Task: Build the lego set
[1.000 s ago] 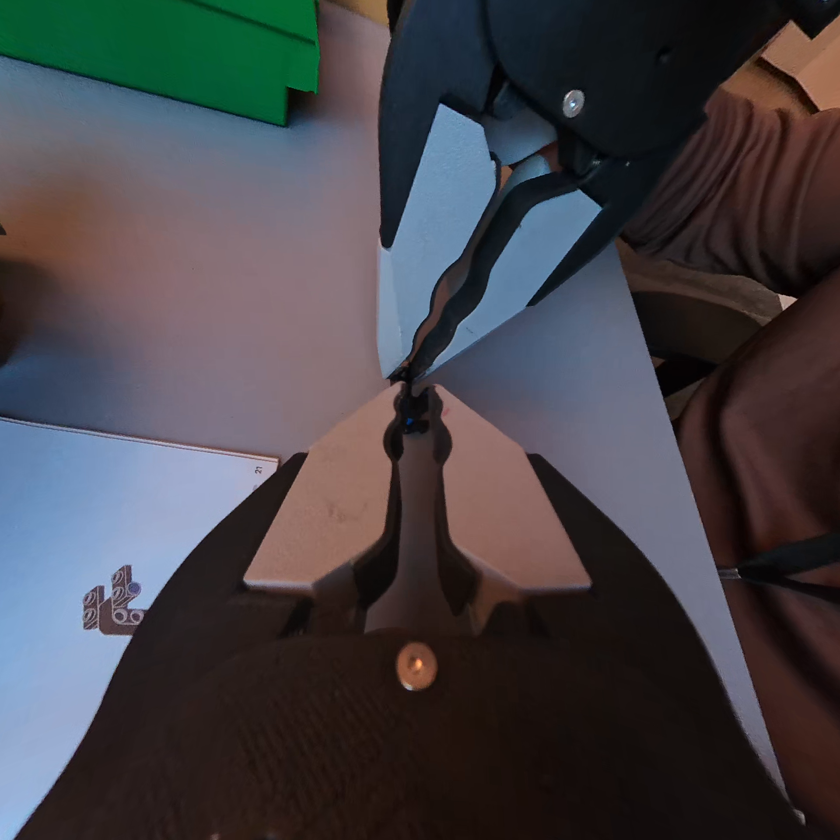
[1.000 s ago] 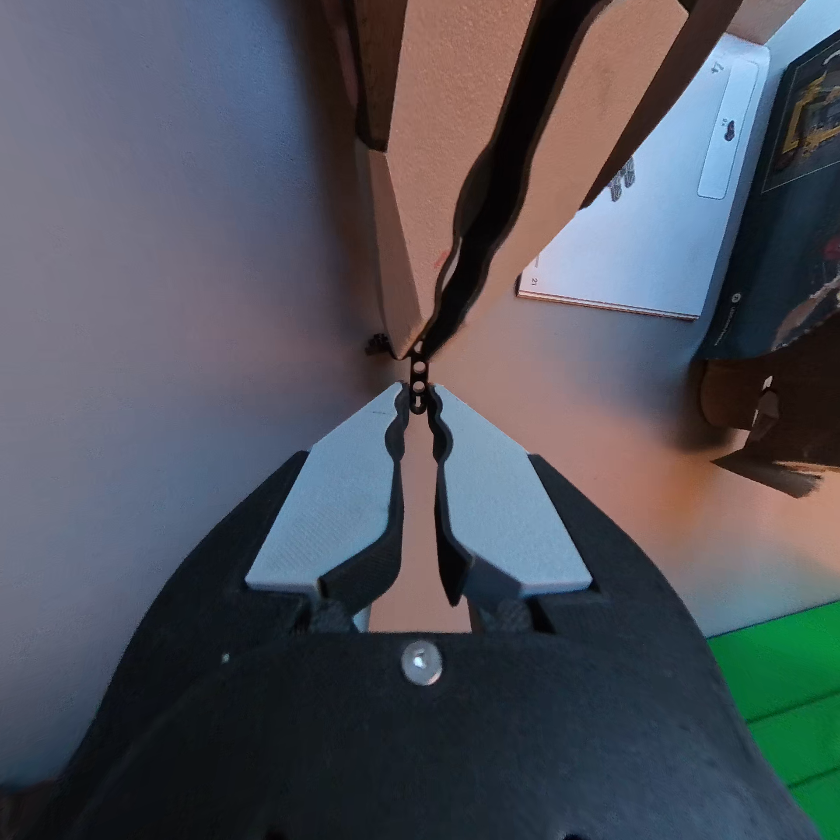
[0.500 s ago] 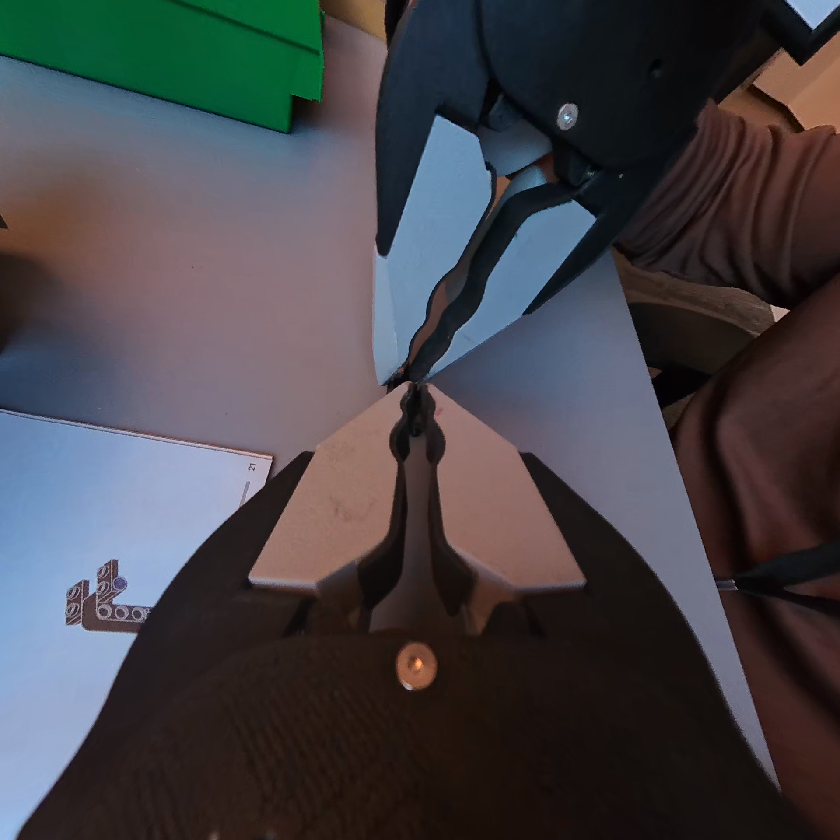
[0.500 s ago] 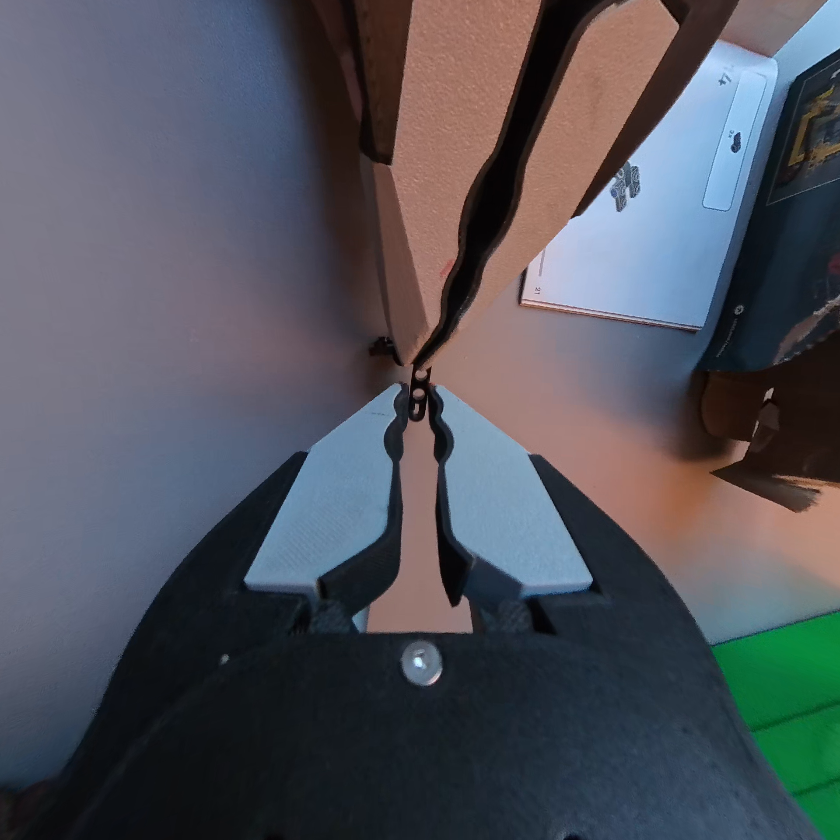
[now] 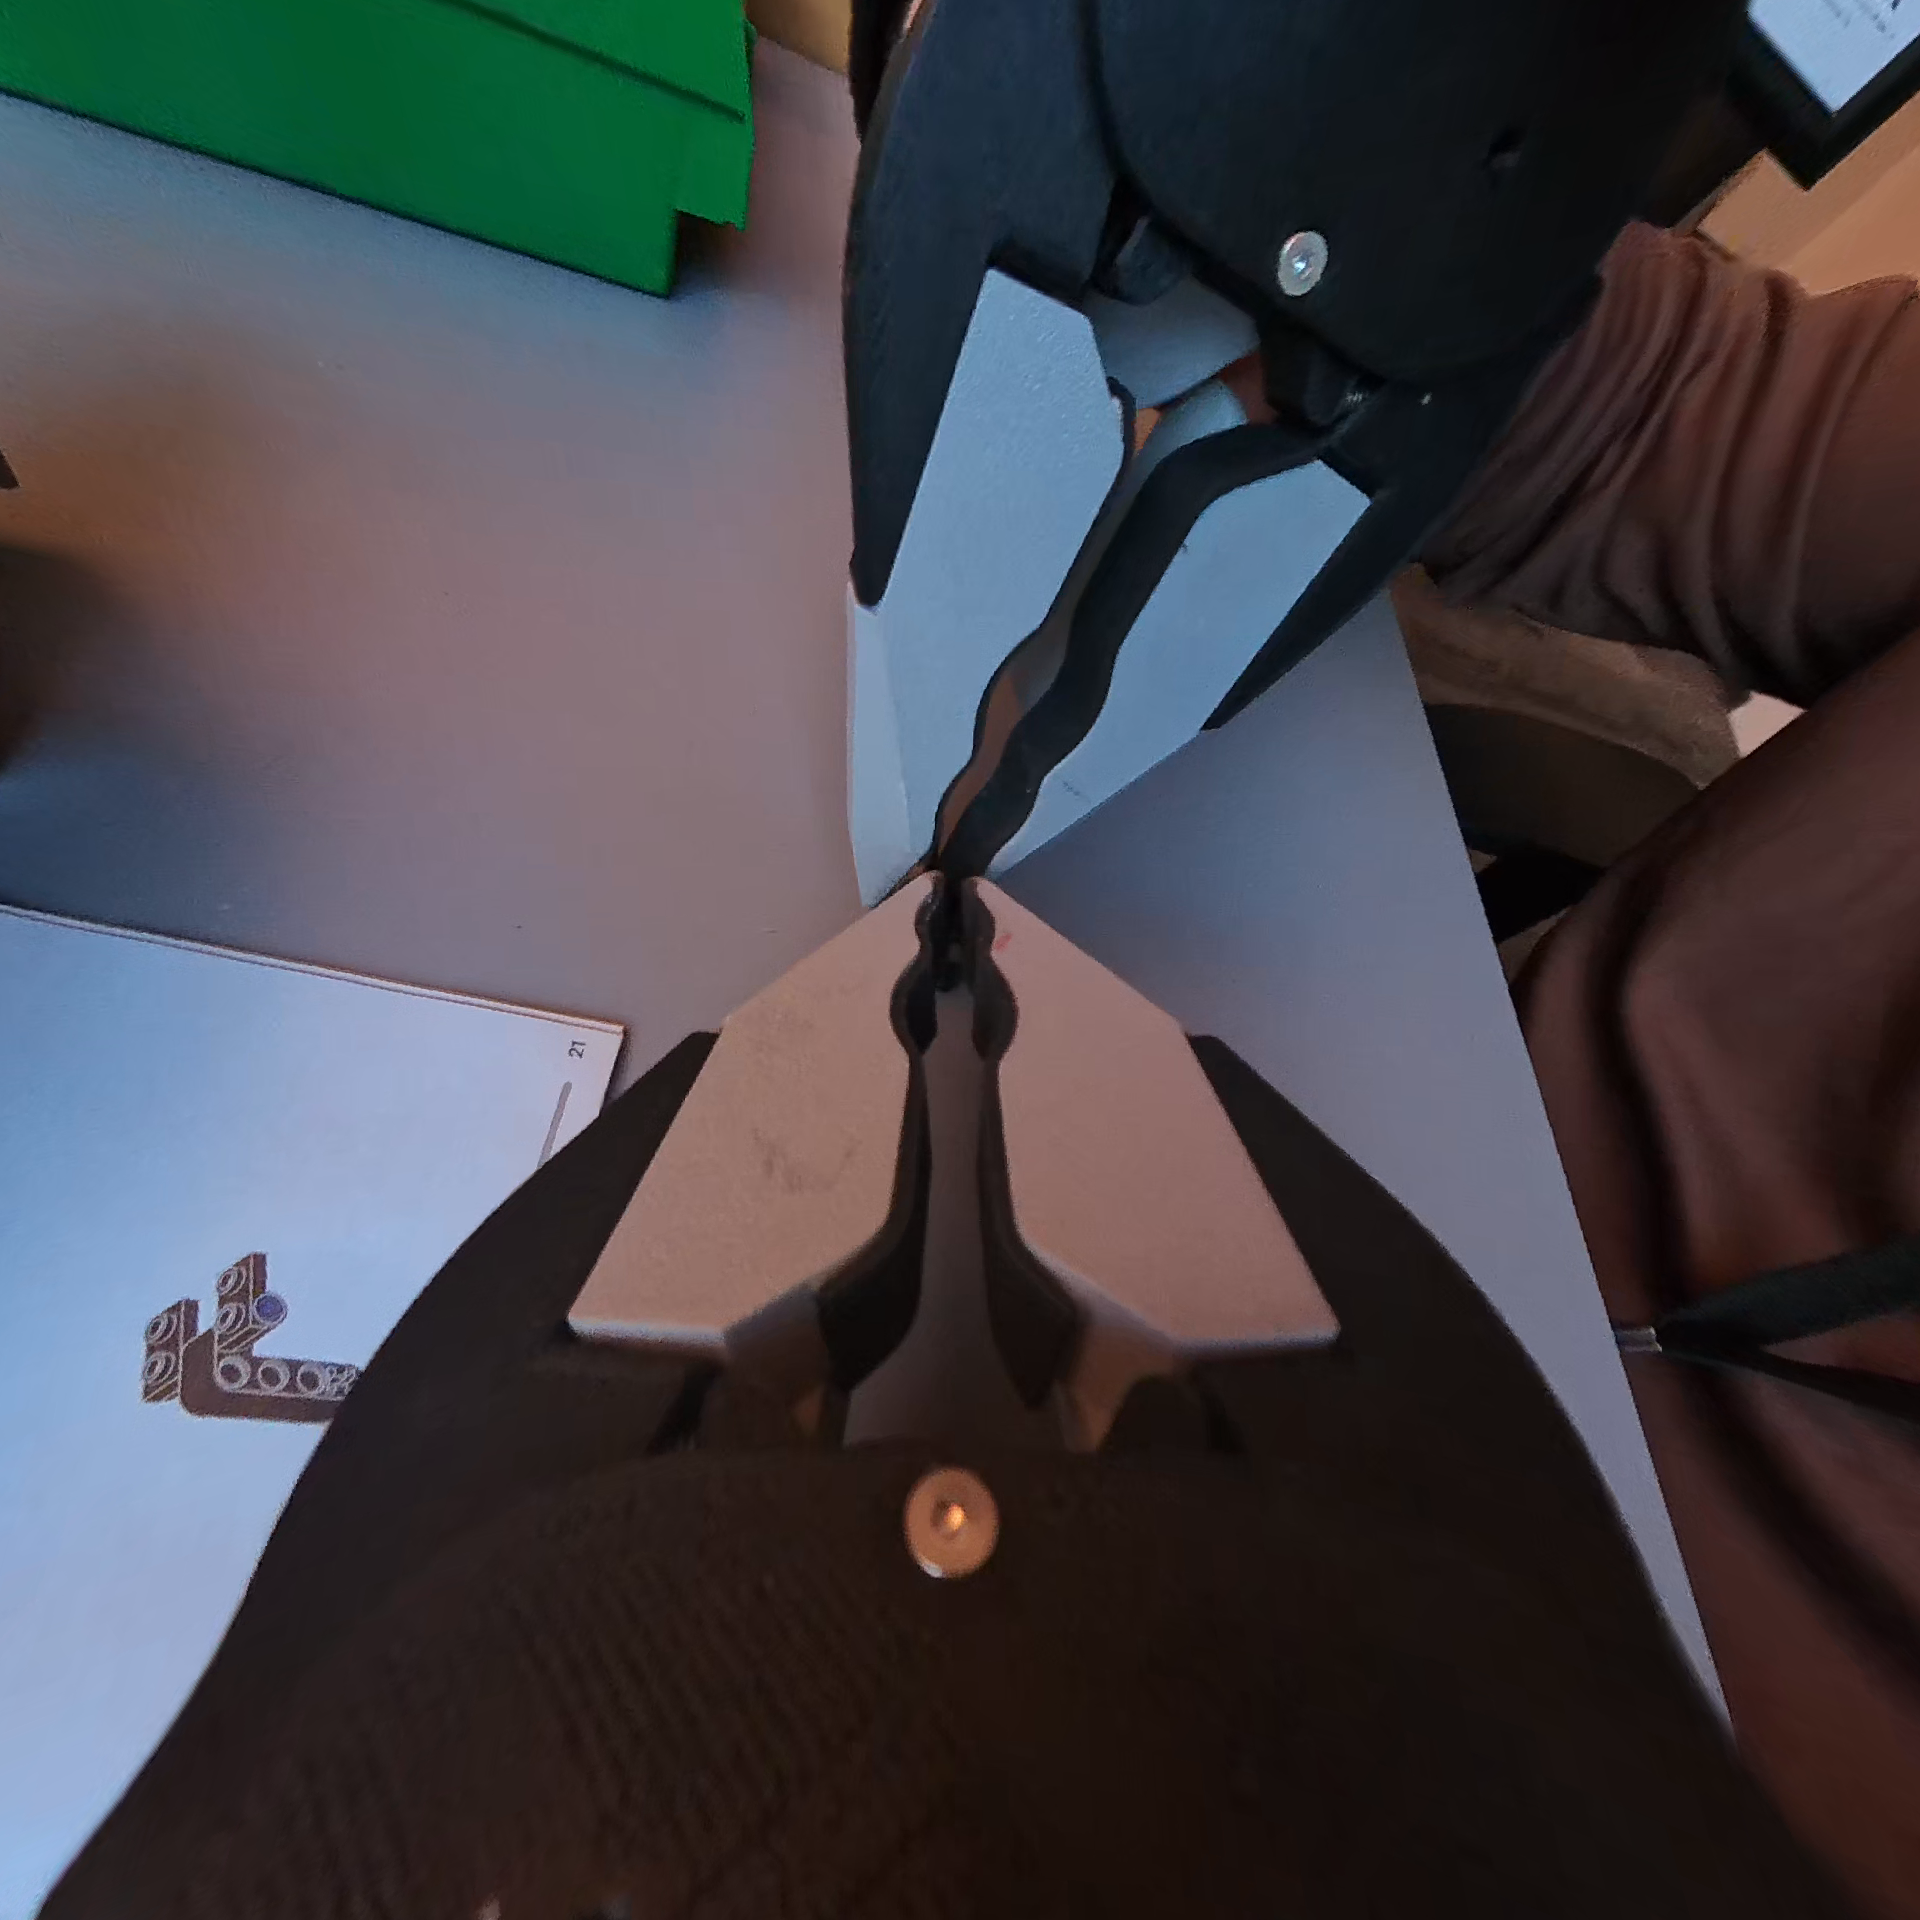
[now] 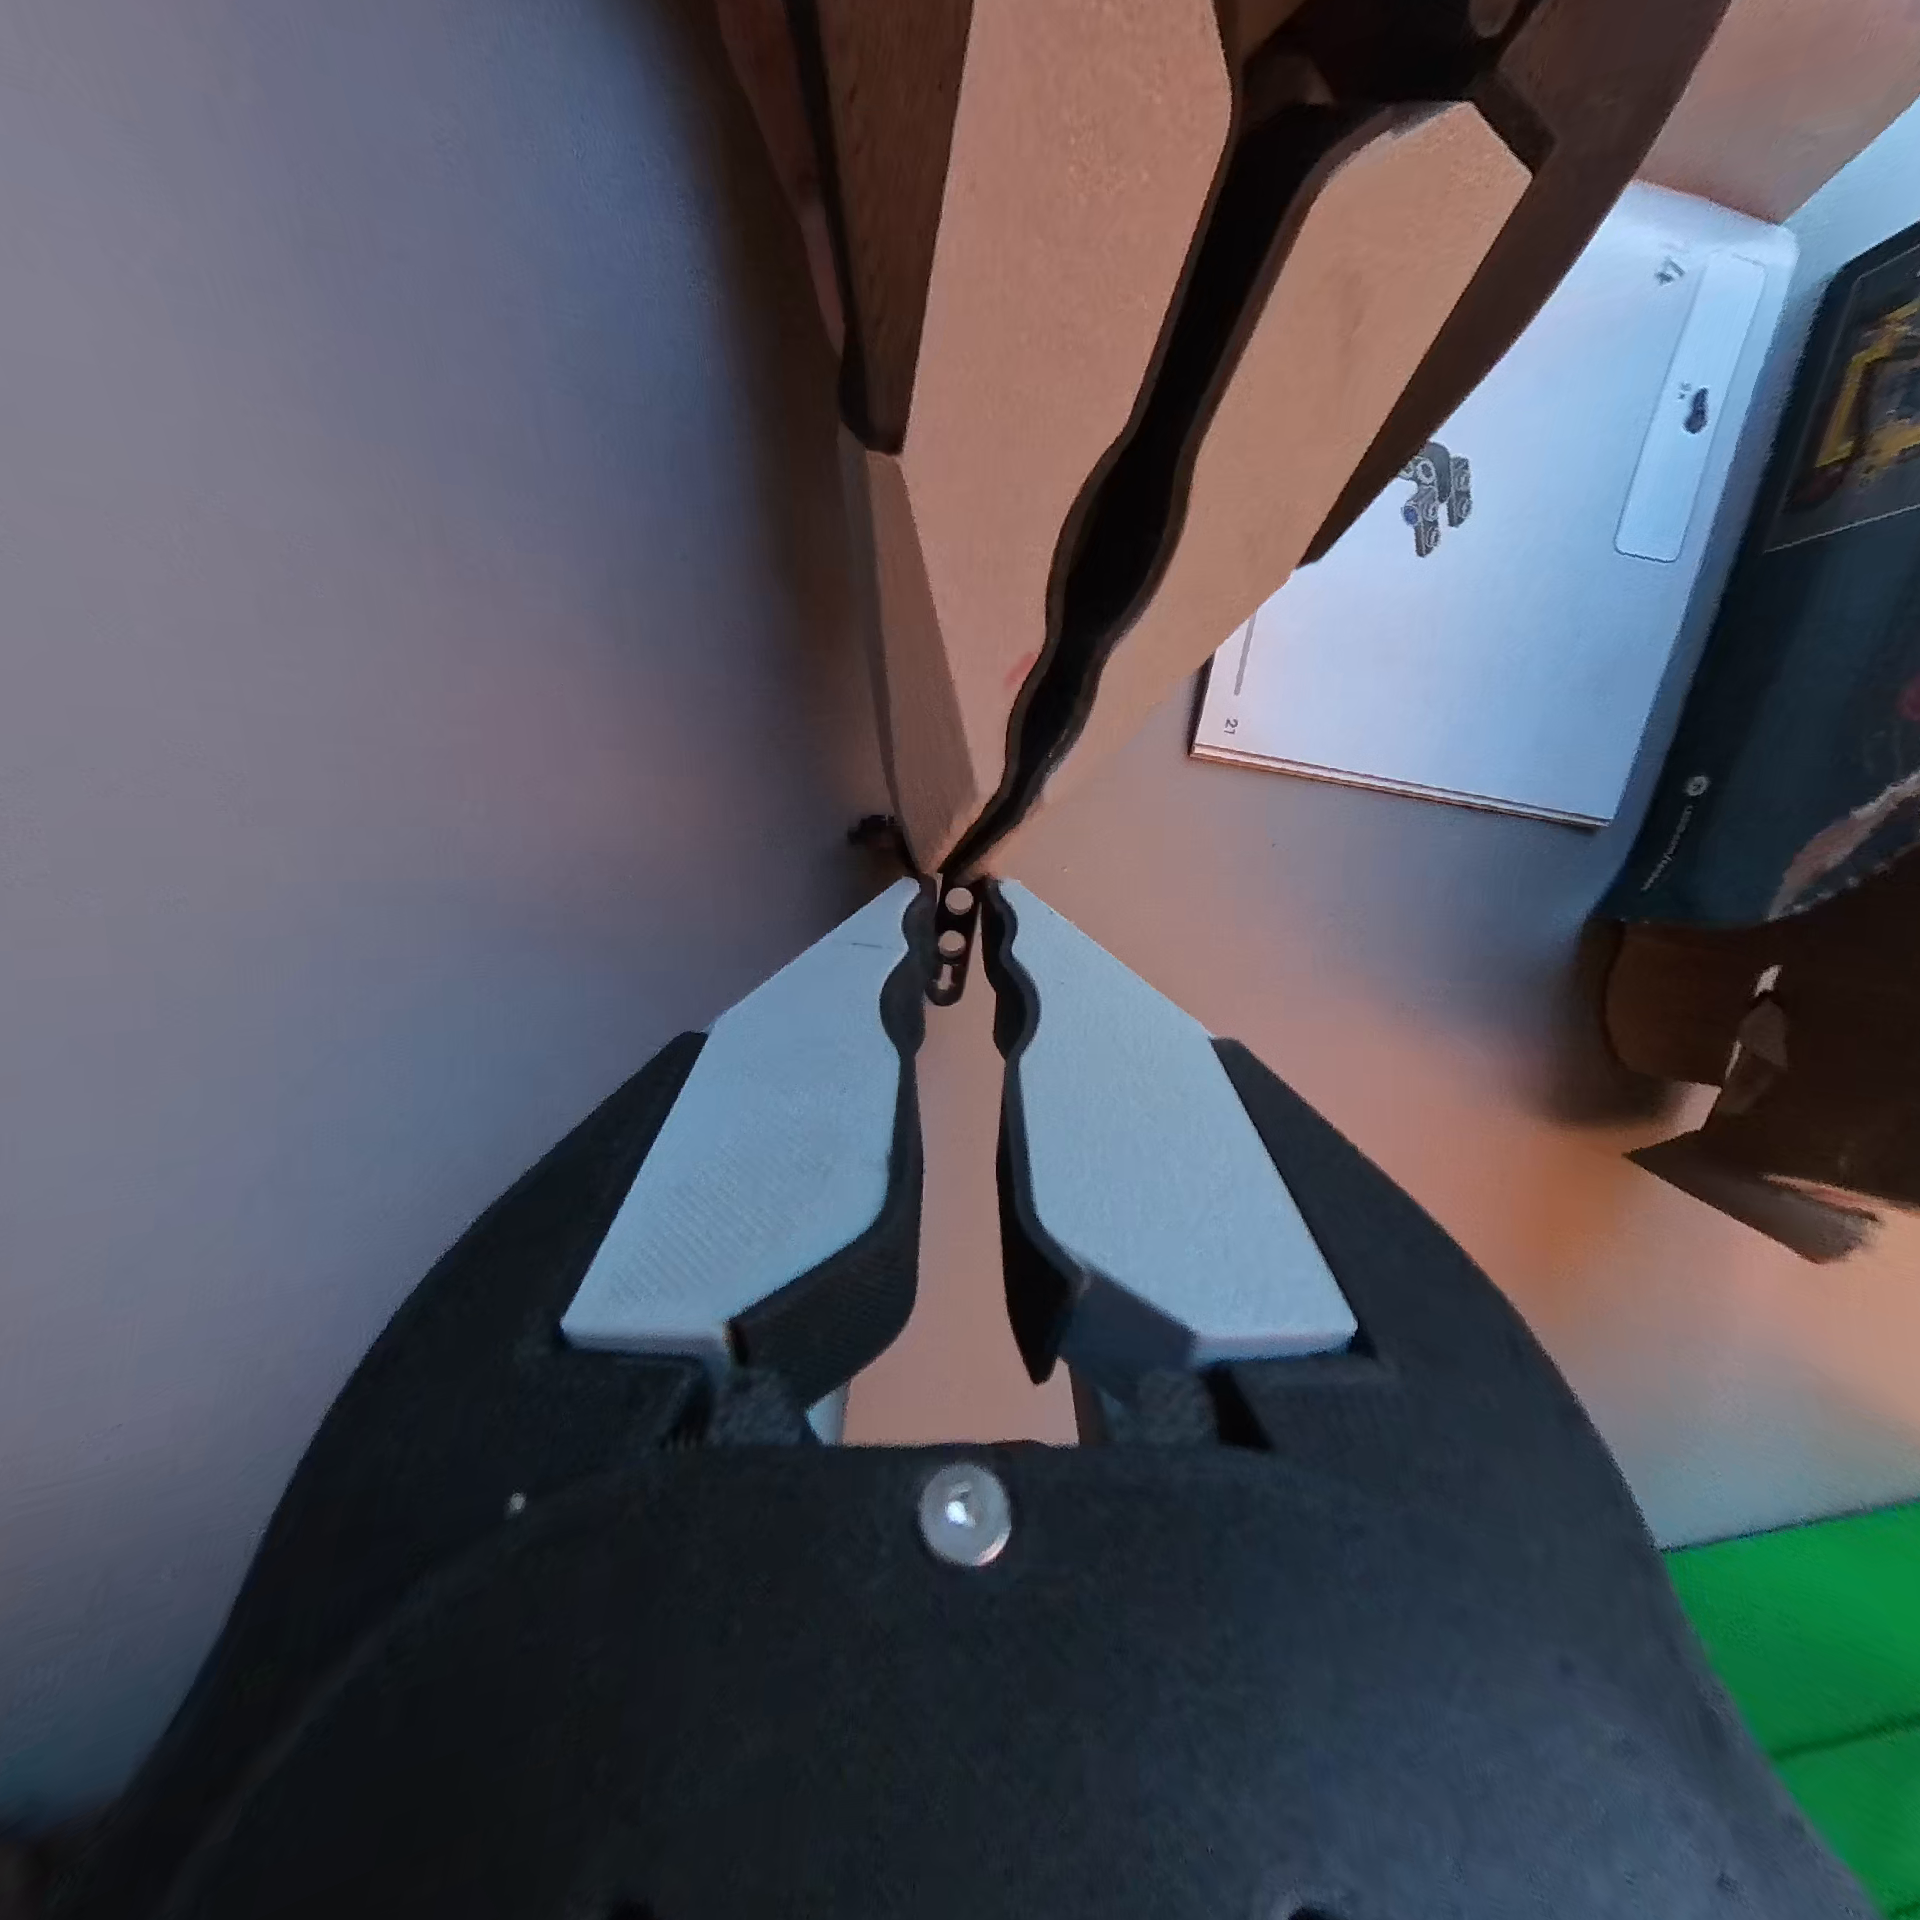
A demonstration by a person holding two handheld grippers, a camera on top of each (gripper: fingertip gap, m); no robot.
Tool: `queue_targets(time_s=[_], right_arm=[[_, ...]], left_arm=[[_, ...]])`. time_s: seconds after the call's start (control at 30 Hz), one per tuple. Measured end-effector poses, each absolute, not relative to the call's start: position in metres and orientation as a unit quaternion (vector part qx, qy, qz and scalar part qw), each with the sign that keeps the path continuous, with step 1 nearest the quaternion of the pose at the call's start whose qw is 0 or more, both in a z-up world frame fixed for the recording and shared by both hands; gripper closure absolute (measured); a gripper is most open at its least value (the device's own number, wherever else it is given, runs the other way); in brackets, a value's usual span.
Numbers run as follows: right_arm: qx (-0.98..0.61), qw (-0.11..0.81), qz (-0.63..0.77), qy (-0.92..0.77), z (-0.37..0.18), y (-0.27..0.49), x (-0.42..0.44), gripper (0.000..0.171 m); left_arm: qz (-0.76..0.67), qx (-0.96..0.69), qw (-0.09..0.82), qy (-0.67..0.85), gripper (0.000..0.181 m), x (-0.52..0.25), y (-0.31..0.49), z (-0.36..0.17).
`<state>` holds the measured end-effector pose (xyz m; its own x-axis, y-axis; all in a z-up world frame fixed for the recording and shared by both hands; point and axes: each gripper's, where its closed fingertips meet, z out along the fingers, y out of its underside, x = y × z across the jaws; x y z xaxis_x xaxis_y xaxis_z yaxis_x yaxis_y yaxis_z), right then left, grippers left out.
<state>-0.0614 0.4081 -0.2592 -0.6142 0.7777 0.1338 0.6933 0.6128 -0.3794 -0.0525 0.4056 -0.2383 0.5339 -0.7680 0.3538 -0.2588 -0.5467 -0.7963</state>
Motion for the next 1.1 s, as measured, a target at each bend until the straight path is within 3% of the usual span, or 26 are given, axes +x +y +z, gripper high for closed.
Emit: queue_targets(time_s=[0.17, 0.43, 0.9, 1.1], right_arm=[[-0.394, 0.101, 0.113, -0.907, -0.259, 0.409, -0.063, 0.167], [-0.375, 0.113, 0.095, -0.915, -0.267, 0.409, -0.062, 0.166], [-0.395, 0.153, 0.183, -0.887, -0.267, 0.405, -0.064, 0.167], [-0.42, 0.213, 0.291, -0.833, -0.253, 0.406, -0.067, 0.167]], left_arm=[[-0.366, -0.806, 0.351, 0.305, 0.181, -0.056, 0.405, -0.238], [-0.35, -0.822, 0.335, 0.3, 0.181, -0.056, 0.404, -0.247], [-0.372, -0.817, 0.326, 0.296, 0.181, -0.053, 0.404, -0.245], [-0.408, -0.803, 0.338, 0.274, 0.168, -0.066, 0.407, -0.233]])
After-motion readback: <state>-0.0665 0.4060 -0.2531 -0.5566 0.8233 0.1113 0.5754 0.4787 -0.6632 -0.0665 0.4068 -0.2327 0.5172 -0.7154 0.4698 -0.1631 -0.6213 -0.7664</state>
